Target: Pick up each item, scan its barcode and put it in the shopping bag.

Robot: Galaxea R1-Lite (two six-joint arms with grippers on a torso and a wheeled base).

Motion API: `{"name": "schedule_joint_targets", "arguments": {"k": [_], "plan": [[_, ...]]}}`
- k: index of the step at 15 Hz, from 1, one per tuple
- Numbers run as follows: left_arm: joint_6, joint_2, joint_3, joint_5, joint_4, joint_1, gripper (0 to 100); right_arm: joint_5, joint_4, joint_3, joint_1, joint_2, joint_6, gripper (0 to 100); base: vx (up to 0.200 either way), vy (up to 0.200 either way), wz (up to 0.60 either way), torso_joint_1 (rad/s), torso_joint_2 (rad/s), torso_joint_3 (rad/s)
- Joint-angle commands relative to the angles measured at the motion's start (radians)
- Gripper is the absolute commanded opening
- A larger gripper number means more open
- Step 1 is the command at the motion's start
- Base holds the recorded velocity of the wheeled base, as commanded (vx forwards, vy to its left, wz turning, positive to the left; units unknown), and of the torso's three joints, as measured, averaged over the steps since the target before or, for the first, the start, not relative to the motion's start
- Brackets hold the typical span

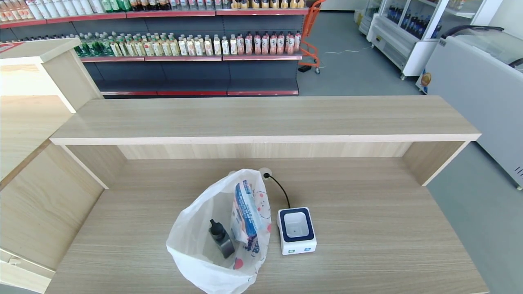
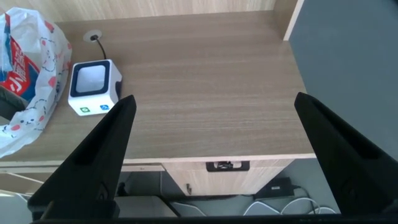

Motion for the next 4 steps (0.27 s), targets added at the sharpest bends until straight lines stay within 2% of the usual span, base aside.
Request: {"name": "schedule_joint_targets", "arguments": {"k": [1, 4], "plan": [[0.000, 0.000, 0.000, 0.001, 0.000, 0.000, 100, 0.001, 0.000, 0.000, 0.000, 0.002, 0.000, 100, 0.000, 0.000, 0.00, 0.000, 0.00, 0.000], [0.000, 0.000, 0.000, 0.001, 0.000, 0.000, 100, 0.001, 0.000, 0.000, 0.000, 0.002, -0.003, 100, 0.000, 0.000, 0.00, 0.000, 0.00, 0.000]]}}
